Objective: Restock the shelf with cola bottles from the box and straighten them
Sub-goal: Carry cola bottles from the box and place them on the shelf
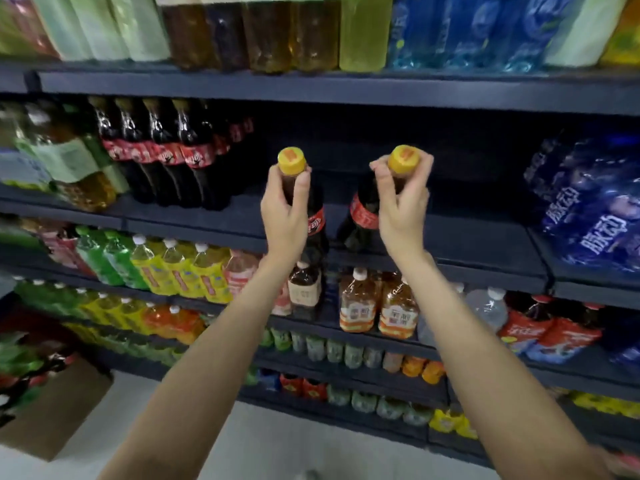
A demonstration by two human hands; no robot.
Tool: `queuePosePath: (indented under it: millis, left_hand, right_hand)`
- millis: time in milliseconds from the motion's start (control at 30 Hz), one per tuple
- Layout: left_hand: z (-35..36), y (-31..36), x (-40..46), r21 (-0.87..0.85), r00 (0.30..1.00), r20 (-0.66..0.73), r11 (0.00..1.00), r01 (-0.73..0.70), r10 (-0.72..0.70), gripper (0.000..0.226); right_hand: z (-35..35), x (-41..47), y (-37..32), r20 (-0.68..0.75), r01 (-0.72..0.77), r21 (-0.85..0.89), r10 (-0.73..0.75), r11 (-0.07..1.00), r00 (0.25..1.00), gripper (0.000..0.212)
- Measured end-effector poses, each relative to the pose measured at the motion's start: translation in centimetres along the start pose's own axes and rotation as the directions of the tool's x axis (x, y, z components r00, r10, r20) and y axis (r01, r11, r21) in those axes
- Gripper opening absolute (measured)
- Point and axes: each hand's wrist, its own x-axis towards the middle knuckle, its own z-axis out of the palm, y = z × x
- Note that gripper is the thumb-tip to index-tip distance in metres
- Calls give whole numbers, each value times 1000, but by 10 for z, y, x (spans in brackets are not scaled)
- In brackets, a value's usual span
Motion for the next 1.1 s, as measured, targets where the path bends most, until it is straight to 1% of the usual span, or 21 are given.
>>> queuePosePath:
  millis: [67, 167, 267, 333, 367, 400, 467, 533, 567, 600, 633, 667, 733, 800, 867, 933, 1000, 1100]
  left_hand:
    - [11, -22, 31, -1, 997, 76, 1000, 10, -10, 31]
    - [26, -52, 64, 3, 992, 126, 1000, 28, -28, 38]
    - [36, -71, 82, -4, 989, 129, 997, 78, -77, 31]
    - [41, -81, 92, -62, 981, 149, 989, 132, -121, 27]
    - [43, -87, 97, -63, 971, 191, 986, 157, -143, 35]
    - [45, -93, 98, -48, 960, 241, 987, 154, -138, 49]
    - [45, -110, 91, -52, 935, 344, 993, 108, -84, 77]
    - [37, -128, 70, -89, 892, 444, 986, 140, -86, 97]
    - [32, -140, 60, -67, 873, 480, 988, 140, -91, 105]
    - [26, -151, 51, -18, 859, 504, 993, 116, -91, 109]
    - [20, -160, 48, 43, 856, 512, 997, 64, -77, 108]
    - [17, -167, 49, 98, 860, 507, 995, 11, -60, 105]
    - [18, -178, 65, 183, 884, 466, 981, -66, -27, 100]
    - [25, -186, 85, 248, 914, 405, 963, -104, -6, 98]
    - [34, -199, 108, 301, 940, 341, 947, -110, 1, 99]
    - [44, -214, 129, 312, 960, 275, 949, -37, -53, 97]
    - [55, -228, 145, 335, 968, 206, 940, 65, -141, 95]
    - [61, -256, 163, 391, 973, 127, 911, 131, -194, 93]
  right_hand:
    - [27, 21, 14, 12, -16, -68, 17, 998, 1000, 38]
    - [53, 45, 34, 17, -75, -164, 78, 984, 997, 34]
    - [62, 57, 53, -10, -134, -202, 135, 970, 991, 30]
    - [64, 68, 58, -17, -176, -186, 176, 967, 984, 37]
    - [64, 72, 63, -12, -193, -201, 195, 960, 981, 41]
    - [64, 74, 69, 9, -197, -226, 205, 954, 979, 46]
    - [63, 67, 88, 98, -198, -225, 225, 954, 969, 64]
    - [62, 42, 114, 198, -246, -199, 285, 949, 938, 82]
    - [61, 29, 126, 231, -272, -196, 314, 942, 921, 83]
    - [62, 19, 137, 245, -292, -187, 332, 938, 911, 80]
    - [63, 14, 145, 242, -302, -170, 337, 938, 910, 75]
    - [65, 15, 151, 221, -302, -157, 332, 940, 917, 72]
    - [73, 29, 160, 167, -294, -158, 319, 943, 933, 74]
    - [87, 50, 170, 129, -258, -193, 285, 947, 950, 77]
    - [102, 69, 184, 108, -243, -235, 274, 941, 956, 81]
    - [118, 85, 200, 76, -275, -264, 304, 924, 950, 84]
    - [134, 100, 217, 50, -274, -256, 296, 927, 954, 85]
    - [156, 119, 234, 59, -269, -256, 293, 929, 954, 80]
